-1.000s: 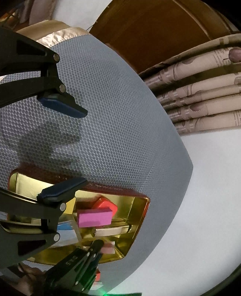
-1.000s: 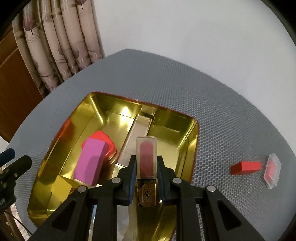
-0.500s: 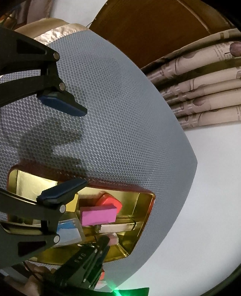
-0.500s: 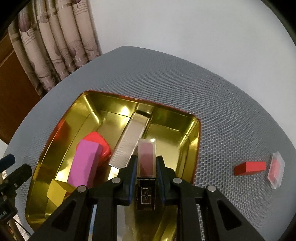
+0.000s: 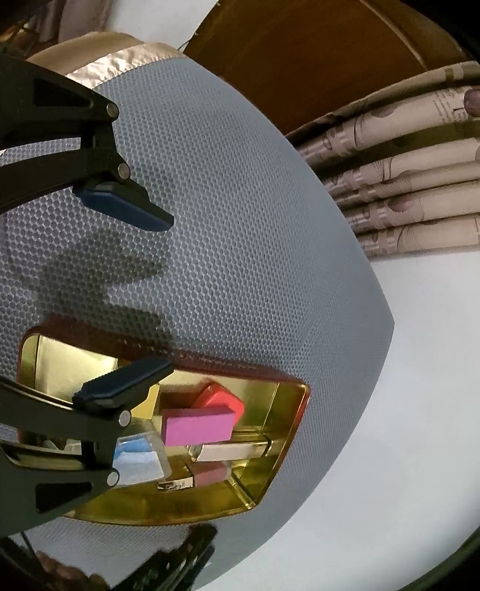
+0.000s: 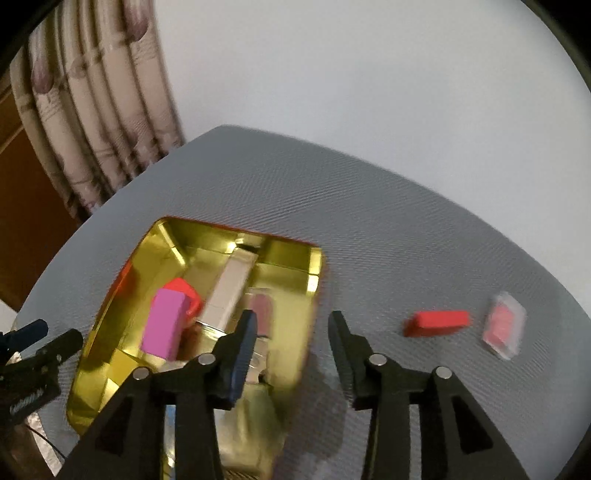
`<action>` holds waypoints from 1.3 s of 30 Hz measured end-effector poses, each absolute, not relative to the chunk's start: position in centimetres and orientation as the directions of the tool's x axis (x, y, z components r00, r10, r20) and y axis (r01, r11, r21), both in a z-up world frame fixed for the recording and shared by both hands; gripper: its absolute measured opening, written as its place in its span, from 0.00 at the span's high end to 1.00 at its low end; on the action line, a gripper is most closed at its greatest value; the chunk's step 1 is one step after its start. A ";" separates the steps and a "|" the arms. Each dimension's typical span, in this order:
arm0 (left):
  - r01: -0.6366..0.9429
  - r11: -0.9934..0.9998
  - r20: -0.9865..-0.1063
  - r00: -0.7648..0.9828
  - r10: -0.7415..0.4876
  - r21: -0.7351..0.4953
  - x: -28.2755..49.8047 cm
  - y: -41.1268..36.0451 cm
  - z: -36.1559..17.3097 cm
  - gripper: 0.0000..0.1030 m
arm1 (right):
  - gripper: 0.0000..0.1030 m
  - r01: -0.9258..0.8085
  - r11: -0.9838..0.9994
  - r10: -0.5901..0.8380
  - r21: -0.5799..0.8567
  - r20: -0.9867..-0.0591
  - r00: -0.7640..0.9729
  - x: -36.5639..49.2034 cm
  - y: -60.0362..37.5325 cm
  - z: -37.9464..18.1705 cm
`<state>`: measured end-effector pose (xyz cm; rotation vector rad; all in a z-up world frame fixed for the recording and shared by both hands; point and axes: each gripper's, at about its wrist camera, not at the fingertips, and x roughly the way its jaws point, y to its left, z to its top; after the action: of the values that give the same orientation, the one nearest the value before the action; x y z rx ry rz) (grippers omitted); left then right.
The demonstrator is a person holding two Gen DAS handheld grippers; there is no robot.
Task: Organize rigid objects
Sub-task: 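Lower the YSL lipstick into the gold tin and open the right gripper, then grasp the clear plastic box with the red card using the right gripper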
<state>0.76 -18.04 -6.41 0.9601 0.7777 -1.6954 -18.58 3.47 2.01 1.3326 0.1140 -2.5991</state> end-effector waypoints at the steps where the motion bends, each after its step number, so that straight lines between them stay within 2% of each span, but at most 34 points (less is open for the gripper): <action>1: 0.952 -0.301 -0.875 -0.187 -0.446 -0.050 0.6 -17.9 -6.4 0.34 | 0.56 0.205 -0.979 -0.140 0.024 -0.806 -0.575 -18.2 4.5 2.3; 8: 0.945 -0.327 -0.866 -0.190 -0.462 -0.033 -0.2 -17.2 -6.0 0.34 | 0.51 0.055 -0.998 -0.009 -0.028 -0.810 -0.586 -17.2 11.7 2.1; 13: 0.946 -0.323 -0.867 -0.188 -0.462 -0.033 -0.4 -17.2 -6.0 0.33 | 0.44 -0.087 -0.996 0.074 -0.031 -0.828 -0.556 -18.1 16.7 0.8; 19: 0.940 -0.342 -0.865 -0.186 -0.466 -0.018 -0.9 -16.8 -6.1 0.33 | 0.42 -0.204 -0.979 0.103 0.006 -0.848 -0.520 -20.0 20.8 -1.0; 28: 0.931 -0.363 -0.844 -0.179 -0.506 0.020 -1.5 -16.4 -6.0 0.30 | 0.42 -0.351 -0.936 0.162 0.015 -0.868 -0.470 -23.6 21.8 -4.1; 35: 0.906 -0.420 -0.817 -0.200 -0.541 0.057 -2.6 -15.6 -5.8 0.29 | 0.42 -0.391 -0.920 0.171 0.025 -0.872 -0.458 -25.3 22.6 -6.8; 39: 0.893 -0.447 -0.813 -0.222 -0.538 0.051 -3.3 -15.0 -5.7 0.28 | 0.42 -0.339 -0.940 0.200 -0.019 -0.838 -0.508 -25.0 22.2 -7.3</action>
<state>-3.27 -15.04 -5.69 0.9812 0.5406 -1.8314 -25.01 22.21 -7.29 1.6475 -0.2588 -3.0254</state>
